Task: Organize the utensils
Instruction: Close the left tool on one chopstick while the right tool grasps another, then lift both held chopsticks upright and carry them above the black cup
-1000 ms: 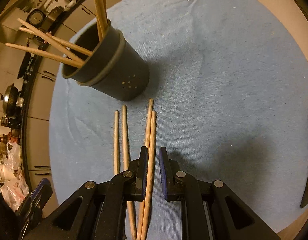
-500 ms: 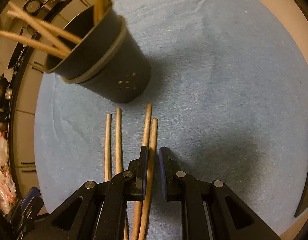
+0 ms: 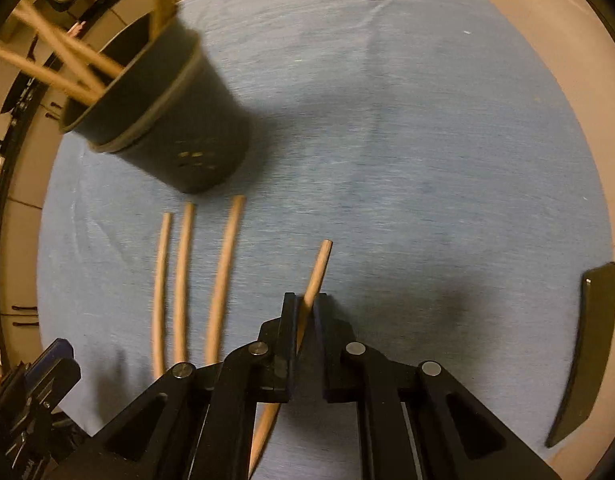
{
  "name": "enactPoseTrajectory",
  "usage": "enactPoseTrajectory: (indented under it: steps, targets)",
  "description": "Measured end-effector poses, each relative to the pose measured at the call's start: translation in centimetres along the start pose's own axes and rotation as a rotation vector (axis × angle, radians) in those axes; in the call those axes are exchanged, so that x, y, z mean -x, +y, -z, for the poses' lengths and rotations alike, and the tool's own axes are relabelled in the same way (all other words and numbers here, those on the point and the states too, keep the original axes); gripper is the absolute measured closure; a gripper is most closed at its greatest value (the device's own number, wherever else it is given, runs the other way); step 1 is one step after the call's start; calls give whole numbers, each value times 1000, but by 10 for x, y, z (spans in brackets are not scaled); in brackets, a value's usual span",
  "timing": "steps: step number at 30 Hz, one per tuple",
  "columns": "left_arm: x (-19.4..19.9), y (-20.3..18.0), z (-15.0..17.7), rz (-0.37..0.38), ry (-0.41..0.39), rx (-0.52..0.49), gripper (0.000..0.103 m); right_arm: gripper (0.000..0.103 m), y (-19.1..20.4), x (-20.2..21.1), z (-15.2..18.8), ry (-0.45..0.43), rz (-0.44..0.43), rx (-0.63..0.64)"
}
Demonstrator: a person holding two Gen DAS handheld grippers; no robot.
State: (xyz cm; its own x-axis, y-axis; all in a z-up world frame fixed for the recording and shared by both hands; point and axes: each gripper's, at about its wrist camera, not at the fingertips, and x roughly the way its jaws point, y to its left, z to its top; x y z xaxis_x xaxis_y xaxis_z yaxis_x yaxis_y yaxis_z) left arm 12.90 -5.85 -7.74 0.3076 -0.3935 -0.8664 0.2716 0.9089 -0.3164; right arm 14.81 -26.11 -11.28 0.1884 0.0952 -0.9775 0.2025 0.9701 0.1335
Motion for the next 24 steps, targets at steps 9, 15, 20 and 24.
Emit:
enactPoseTrajectory:
  steps: [9,15,20,24]
  targets:
    - [-44,-16,-17,-4,76,-9,81,95,-44,4,3,19,-45,-26]
    - [-69,-19,-26,-48,130,-14,81,95,-57,1,-4,39,-68,-25]
    - [-80,-30,-37,-90,135,-42,83,94,-43,-5,-18,60,-46,-5]
    - [-86,-38,-46,-132,128,-62,97,94,-34,-8,-26,57,-19,25]
